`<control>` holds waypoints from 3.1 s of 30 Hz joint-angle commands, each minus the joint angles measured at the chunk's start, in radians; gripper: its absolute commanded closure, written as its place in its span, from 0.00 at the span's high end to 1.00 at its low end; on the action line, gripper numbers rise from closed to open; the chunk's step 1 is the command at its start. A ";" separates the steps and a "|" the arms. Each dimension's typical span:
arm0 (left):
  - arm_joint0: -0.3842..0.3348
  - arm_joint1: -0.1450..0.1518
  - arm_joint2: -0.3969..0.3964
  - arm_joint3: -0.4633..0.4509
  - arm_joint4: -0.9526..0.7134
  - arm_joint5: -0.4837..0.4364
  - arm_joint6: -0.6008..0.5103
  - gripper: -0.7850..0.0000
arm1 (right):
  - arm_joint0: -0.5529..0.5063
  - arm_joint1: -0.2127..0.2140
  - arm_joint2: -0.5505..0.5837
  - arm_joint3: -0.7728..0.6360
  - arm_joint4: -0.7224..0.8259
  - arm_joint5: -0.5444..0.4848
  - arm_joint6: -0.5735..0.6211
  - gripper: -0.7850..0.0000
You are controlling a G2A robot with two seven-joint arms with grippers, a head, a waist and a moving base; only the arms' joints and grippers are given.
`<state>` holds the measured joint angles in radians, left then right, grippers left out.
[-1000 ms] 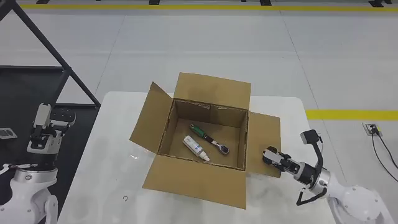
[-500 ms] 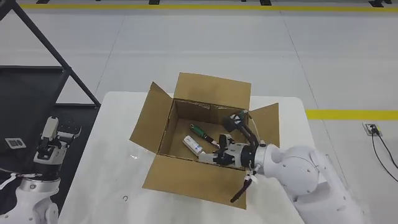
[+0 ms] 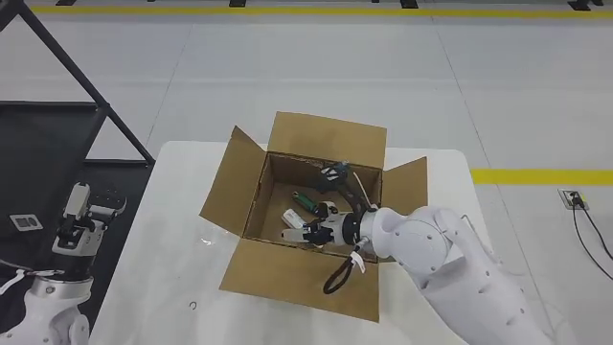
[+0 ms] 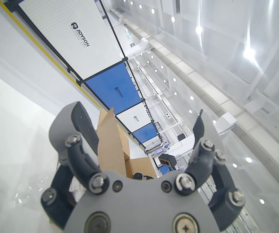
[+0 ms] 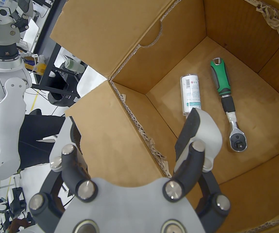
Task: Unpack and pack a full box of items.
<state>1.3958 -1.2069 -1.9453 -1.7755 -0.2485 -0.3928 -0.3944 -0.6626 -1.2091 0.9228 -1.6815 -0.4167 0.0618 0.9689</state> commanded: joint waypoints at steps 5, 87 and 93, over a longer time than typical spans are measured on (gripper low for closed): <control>0.007 0.001 0.011 -0.024 -0.005 0.005 -0.019 1.00 | 0.099 -0.035 -0.117 0.059 -0.067 -0.033 -0.027 1.00; 0.072 0.017 0.048 -0.096 0.009 -0.020 0.022 1.00 | 0.570 -0.529 -0.458 1.219 -0.182 -0.260 -0.163 0.00; 0.067 0.017 0.064 -0.101 0.018 -0.020 0.024 1.00 | 0.521 -0.453 -0.394 1.012 -0.252 -0.192 -0.161 0.00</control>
<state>1.4637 -1.1902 -1.8838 -1.8765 -0.2311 -0.4126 -0.3704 -0.1295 -1.6790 0.5136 -0.6155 -0.6525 -0.1524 0.8039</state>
